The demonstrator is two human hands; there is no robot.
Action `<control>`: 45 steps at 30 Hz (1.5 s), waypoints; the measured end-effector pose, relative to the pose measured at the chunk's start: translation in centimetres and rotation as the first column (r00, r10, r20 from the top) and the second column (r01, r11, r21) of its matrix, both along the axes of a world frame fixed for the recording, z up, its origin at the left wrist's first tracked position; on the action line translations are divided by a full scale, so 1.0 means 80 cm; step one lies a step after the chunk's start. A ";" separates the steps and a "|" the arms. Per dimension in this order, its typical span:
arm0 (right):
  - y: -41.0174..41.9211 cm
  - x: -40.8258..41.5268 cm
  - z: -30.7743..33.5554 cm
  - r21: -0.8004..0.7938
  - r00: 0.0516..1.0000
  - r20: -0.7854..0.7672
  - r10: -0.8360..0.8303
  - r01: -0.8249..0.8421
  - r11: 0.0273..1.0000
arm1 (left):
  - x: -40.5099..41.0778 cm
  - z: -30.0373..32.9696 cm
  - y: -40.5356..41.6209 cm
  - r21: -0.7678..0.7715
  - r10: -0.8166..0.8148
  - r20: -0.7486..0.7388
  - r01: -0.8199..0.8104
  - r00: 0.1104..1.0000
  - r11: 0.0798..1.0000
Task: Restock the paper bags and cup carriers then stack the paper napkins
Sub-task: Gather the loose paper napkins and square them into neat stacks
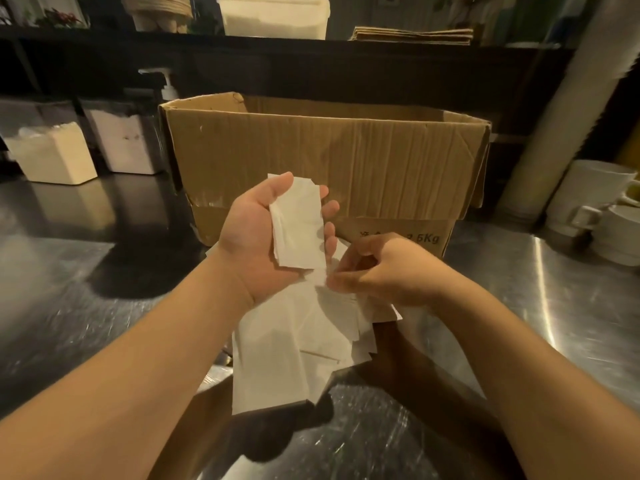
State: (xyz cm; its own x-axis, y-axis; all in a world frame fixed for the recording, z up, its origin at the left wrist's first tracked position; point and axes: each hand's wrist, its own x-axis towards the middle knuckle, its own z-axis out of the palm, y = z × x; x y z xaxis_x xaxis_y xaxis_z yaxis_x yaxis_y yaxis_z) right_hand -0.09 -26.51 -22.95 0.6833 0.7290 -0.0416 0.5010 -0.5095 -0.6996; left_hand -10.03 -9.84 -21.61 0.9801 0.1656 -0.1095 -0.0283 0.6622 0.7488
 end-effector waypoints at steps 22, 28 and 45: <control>-0.003 0.018 0.004 -0.063 0.957 -0.175 -0.230 0.222 0.973 | 0.003 -0.003 0.003 -0.031 -0.024 0.020 0.024 1.000 0.999; -0.006 0.016 0.007 0.366 0.905 -0.320 -0.282 0.392 0.844 | 0.004 -0.004 0.002 -0.033 -0.033 0.026 0.034 0.999 0.999; -0.027 0.006 0.029 0.771 0.872 -0.396 0.288 0.145 0.621 | 0.005 -0.001 0.000 0.083 -0.020 -0.036 0.023 0.999 0.996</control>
State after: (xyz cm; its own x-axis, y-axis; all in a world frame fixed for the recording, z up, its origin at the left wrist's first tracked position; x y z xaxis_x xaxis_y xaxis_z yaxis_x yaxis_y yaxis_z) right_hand 0.42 -28.67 -20.61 0.6823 0.6792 0.2704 0.0360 0.3383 -0.9404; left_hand -9.66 -9.81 -21.69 0.9794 0.1542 -0.1305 0.0126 0.5980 0.8014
